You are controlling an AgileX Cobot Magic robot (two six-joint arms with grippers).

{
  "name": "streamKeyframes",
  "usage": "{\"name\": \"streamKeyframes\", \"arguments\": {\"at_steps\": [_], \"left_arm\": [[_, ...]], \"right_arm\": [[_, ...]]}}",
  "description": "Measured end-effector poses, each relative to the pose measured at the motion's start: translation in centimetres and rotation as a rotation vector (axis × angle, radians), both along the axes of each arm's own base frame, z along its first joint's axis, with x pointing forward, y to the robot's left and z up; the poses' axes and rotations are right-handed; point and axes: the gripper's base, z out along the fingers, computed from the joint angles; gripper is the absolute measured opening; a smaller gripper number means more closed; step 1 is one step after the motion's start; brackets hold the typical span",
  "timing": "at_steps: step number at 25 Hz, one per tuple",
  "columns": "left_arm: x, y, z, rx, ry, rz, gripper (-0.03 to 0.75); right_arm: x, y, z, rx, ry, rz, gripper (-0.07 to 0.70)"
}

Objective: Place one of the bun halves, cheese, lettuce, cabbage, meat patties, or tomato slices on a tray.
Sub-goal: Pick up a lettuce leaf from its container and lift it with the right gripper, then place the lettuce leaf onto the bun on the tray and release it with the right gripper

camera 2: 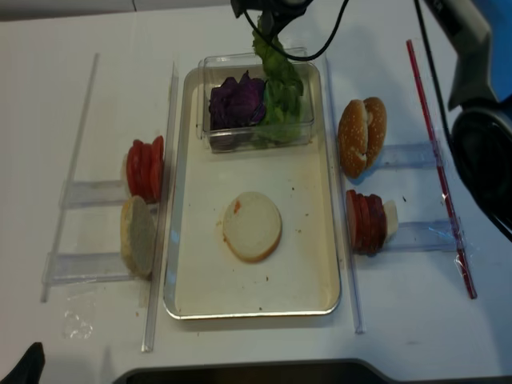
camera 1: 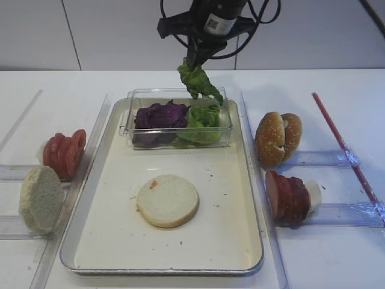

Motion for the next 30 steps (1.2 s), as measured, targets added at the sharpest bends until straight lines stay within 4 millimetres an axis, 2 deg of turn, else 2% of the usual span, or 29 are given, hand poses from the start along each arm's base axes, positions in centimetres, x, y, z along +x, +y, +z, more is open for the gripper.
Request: {"name": "streamKeyframes", "arguments": {"at_steps": [12,16,22,30], "left_arm": [[0.0,0.0,0.0,0.000,0.000,0.000,0.645],[0.0,0.0,0.0,0.000,0.000,0.000,0.645],[0.0,0.0,0.0,0.000,0.000,0.000,0.645],[0.0,0.0,0.0,0.000,0.000,0.000,0.645]], "right_arm": [[-5.7,-2.5,1.8,-0.019,0.087,0.031,0.051],[-7.5,-1.9,2.2,-0.027,0.089,0.084,0.050],[-9.8,-0.2,0.7,-0.063,0.131,0.176,0.050],[-10.2,0.3,0.3,-0.064,0.143,0.212,0.050]]}}
